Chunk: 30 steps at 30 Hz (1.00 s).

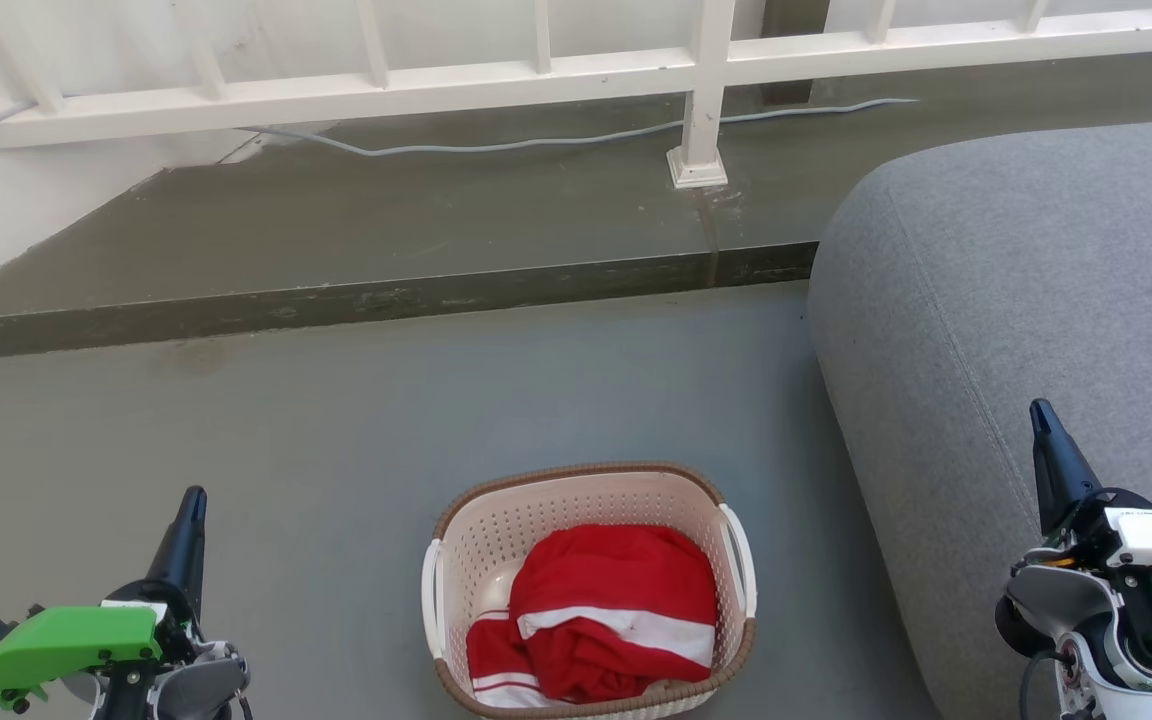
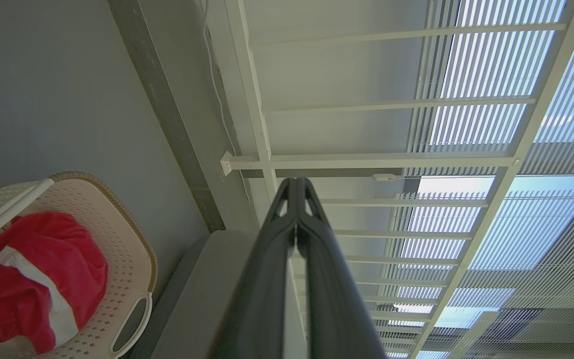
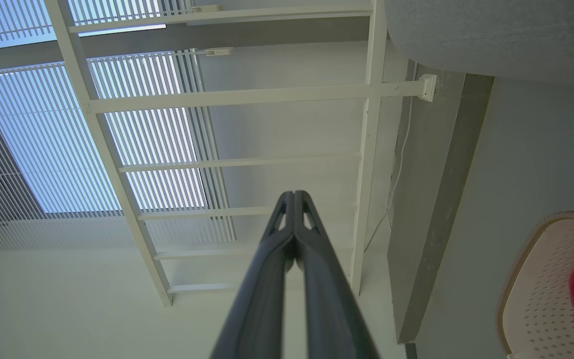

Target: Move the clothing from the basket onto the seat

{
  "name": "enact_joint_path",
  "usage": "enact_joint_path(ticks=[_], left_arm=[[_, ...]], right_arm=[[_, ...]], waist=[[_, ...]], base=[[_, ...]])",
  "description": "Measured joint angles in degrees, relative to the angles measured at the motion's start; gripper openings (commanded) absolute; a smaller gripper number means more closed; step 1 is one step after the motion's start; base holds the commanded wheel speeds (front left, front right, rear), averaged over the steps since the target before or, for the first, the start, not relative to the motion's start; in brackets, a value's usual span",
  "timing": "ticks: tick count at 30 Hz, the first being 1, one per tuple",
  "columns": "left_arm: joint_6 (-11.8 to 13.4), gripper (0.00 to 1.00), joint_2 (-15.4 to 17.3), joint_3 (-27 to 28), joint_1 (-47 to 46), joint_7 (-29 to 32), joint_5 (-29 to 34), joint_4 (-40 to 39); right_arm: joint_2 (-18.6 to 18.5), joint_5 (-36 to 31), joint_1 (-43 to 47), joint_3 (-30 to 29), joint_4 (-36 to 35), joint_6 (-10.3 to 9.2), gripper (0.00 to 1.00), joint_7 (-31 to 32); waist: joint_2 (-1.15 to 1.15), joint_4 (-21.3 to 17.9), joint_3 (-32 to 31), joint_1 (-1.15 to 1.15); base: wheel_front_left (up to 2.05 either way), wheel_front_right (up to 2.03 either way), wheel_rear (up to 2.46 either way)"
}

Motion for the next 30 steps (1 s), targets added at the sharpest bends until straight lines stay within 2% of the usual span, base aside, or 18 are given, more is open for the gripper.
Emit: enact_joint_path(ticks=[1,2,3,17,30], left_arm=[[0.0,1.0,0.0,0.0,0.0,0.0,0.0,0.0],[0.02,0.0,-0.04,-0.01,0.04,0.0,-0.01,0.13],[0.03,1.0,-0.19,-0.01,0.23,0.0,-0.03,0.62],[0.04,1.0,-0.81,-0.68,1.74,-1.11,0.52,1.01],[0.04,1.0,0.66,-3.43,0.89,-4.13,8.73,-1.38]], right_arm=[[0.0,0.0,0.0,0.0,0.0,0.0,1.0,0.0],[0.04,0.0,0.04,0.03,0.12,-0.03,0.0,-0.01],[0.19,0.0,0.25,0.05,0.51,-0.21,1.0,-0.01],[0.69,-1.88,1.56,0.82,1.19,-0.24,1.0,-0.92],[-1.66,-10.37,1.03,4.01,-0.29,-0.23,1.0,-4.36]], waist=[[0.0,0.0,0.0,0.0],[0.0,0.0,0.0,0.0],[0.0,0.0,0.0,0.0],[0.0,0.0,0.01,0.0],[0.0,0.06,0.09,0.0]], base=[[0.0,0.0,0.0],[0.0,0.0,0.0],[0.0,0.0,0.0],[0.0,0.0,0.0],[0.0,0.0,0.0]])
